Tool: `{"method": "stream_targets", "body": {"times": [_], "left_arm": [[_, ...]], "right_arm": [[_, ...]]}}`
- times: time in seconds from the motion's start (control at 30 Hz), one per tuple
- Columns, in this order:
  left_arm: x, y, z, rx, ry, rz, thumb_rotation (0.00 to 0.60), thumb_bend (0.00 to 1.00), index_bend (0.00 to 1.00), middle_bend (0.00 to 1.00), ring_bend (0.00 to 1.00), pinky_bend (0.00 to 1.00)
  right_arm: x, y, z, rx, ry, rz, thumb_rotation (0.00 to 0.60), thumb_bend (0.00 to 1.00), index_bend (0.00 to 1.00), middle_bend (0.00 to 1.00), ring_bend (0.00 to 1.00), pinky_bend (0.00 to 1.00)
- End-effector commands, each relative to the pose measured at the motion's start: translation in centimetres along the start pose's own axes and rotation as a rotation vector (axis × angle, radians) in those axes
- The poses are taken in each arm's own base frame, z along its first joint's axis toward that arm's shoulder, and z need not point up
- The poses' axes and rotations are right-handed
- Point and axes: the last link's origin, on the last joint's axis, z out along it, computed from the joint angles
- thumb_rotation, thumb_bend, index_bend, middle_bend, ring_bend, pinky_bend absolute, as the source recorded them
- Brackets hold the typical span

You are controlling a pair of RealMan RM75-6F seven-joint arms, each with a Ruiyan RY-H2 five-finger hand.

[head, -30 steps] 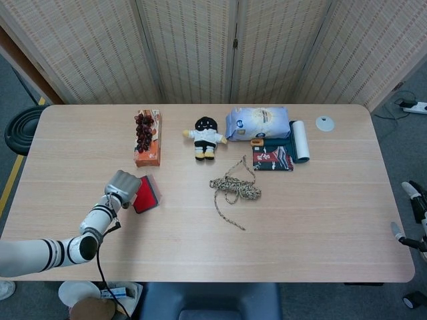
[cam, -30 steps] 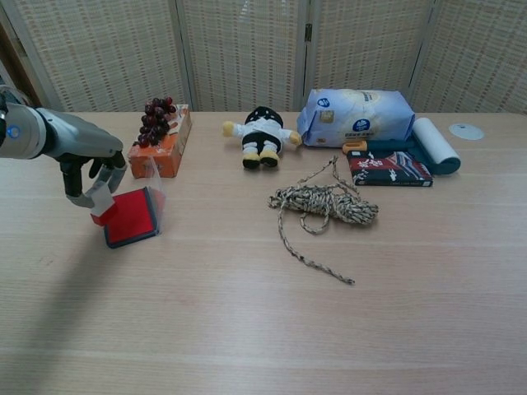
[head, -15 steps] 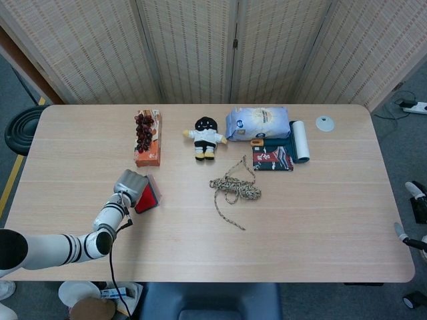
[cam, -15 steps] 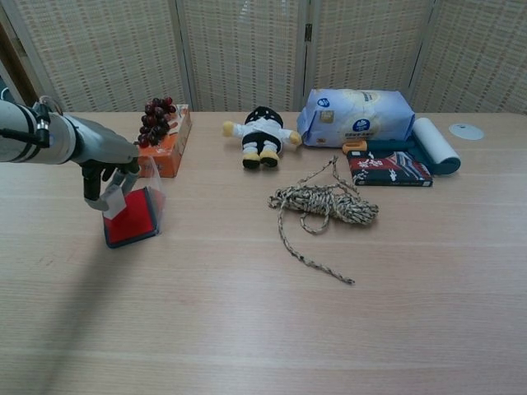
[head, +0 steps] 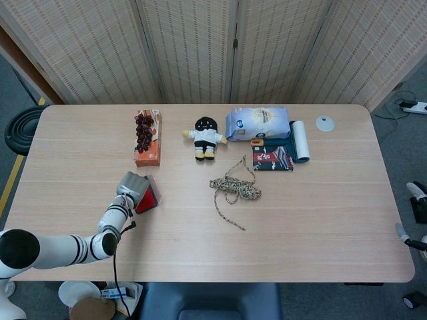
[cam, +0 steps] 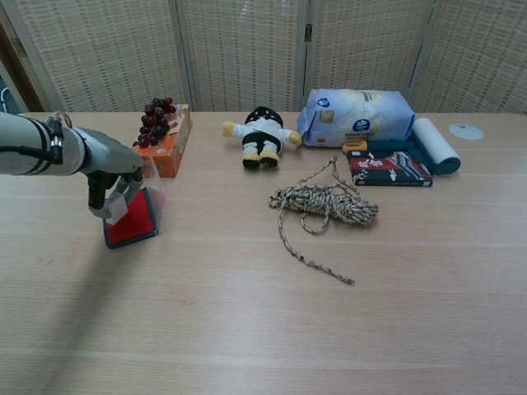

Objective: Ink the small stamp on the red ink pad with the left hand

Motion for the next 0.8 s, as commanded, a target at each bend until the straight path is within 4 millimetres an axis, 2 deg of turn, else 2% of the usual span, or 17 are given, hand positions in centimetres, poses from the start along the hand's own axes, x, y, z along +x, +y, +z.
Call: {"method": "stream_targets", "body": {"times": [0.03,0.4,0.67,0.8], "left_arm": [[0.0,0.1,-0.1,0.002,0.006,-0.001,0.600,0.30,0.65,0.45,0.34,0.41],[0.5,-0.7,-2.6,0.038,0.029,0.015,0.600,0.30,0.65,0.45,0.34,0.41],[-0.5,-2.5,-4.8,0.075,0.032,0.000,0.600,0.30,0.65,0.45,0.34,0.42],[-1.6,-3.6,-5.9,0.097,0.040,-0.028,0.600,0.30,0.64,0.45,0.34,0.42]], "right_arm": [[0.0,0.0,0.0,0.001,0.000,0.000,0.600,0.38,0.02,0.00,0.00,0.00],[-0.2,-0.1,0.0,0.003,-0.006,-0.012,0.600,0.38,0.02,0.00,0.00,0.00],[-0.7,-0.4,0.2,-0.001,-0.013,-0.031,0.600,0.38,0.02,0.00,0.00,0.00],[-0.9,-0.7,0.3,0.004,-0.014,-0.045,0.600,0.38,0.02,0.00,0.00,0.00]]}}
